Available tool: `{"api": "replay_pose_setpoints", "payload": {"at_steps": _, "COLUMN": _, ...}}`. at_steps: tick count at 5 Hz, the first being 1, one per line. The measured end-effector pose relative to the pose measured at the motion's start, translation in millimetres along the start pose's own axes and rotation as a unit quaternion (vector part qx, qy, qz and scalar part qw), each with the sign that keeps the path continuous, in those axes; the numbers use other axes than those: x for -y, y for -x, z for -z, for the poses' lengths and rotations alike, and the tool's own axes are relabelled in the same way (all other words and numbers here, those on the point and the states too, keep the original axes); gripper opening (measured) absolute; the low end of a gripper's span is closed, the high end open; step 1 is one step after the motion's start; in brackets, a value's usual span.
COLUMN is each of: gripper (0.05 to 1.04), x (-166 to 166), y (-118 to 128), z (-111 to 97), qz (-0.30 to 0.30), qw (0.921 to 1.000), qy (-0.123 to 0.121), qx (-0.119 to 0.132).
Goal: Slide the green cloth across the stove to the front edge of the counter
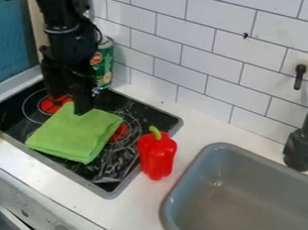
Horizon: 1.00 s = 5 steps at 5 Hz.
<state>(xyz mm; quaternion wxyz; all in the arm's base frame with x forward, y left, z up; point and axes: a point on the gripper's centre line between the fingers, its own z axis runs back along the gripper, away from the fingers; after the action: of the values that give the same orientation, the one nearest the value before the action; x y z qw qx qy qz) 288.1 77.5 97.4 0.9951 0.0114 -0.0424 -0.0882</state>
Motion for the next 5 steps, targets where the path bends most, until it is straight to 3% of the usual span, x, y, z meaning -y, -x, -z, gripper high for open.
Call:
{"api": "replay_pose_setpoints", "payload": {"at_steps": 1, "gripper": 1.001, "x": -8.6, "y": -3.9, "z": 20.3, "qz": -0.022, "qw": 0.9994, "qy": -0.021, "qx": -0.016}}
{"api": "replay_pose_setpoints", "payload": {"at_steps": 2, "gripper": 1.001, "x": -14.4, "y": -12.2, "z": 39.1, "qz": -0.051, "qw": 0.9982, "qy": -0.028, "qx": -0.014}}
{"api": "replay_pose_setpoints", "payload": {"at_steps": 3, "gripper": 1.001, "x": -13.7, "y": -11.8, "z": 52.4, "qz": -0.063, "qw": 0.9975, "qy": -0.024, "qx": -0.023}}
{"api": "replay_pose_setpoints", "payload": {"at_steps": 4, "gripper": 1.001, "x": -9.4, "y": -4.4, "z": 65.3, "qz": -0.122, "qw": 0.9922, "qy": -0.026, "qx": -0.012}}
{"api": "replay_pose_setpoints", "payload": {"at_steps": 5, "gripper": 1.001, "x": 2.1, "y": 2.3, "z": 66.5, "qz": -0.164, "qw": 0.9864, "qy": -0.013, "qx": -0.004}}
